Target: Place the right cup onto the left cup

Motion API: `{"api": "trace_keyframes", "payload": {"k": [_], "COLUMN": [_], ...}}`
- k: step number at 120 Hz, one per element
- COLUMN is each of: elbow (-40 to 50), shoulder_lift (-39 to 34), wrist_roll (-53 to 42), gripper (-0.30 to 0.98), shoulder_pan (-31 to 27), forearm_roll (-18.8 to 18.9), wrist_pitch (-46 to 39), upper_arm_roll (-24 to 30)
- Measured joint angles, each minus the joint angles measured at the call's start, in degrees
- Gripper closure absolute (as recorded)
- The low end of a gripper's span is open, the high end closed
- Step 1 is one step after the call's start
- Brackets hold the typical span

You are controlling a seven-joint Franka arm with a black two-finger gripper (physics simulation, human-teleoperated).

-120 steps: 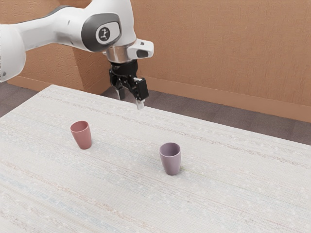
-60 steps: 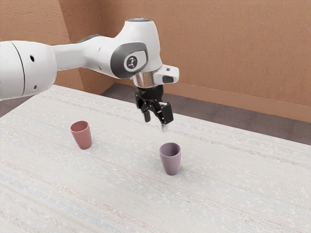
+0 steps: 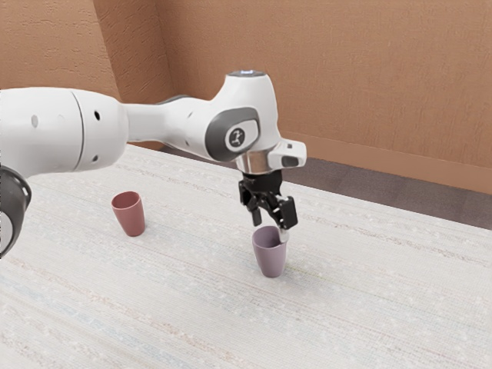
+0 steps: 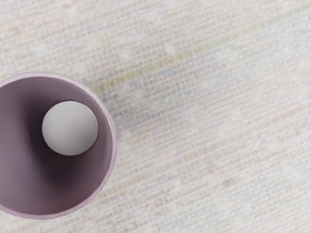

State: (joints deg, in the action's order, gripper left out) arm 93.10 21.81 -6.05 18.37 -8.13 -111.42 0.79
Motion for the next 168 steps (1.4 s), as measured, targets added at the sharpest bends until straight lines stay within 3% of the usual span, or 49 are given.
{"api": "trace_keyframes", "payload": {"k": [44,92,135,168], "elbow": [-6.0,-6.7,-6.7,-6.6], "shoulder_lift": [7.2,11.3,11.8,11.8], "wrist_roll": [0.0,0.1,0.1,0.7], "gripper": [0.06,0.14,0.61,0.76], "shoulder_pan": [0.5,0.0,-0.3,-0.5], "forearm_roll": [0.2,-0.3,-0.8,-0.7], "wrist_pitch": [-1.3,-2.5,-2.8,-2.8], "upper_arm_roll": [-0.3,-0.5,-0.7,-0.7]}}
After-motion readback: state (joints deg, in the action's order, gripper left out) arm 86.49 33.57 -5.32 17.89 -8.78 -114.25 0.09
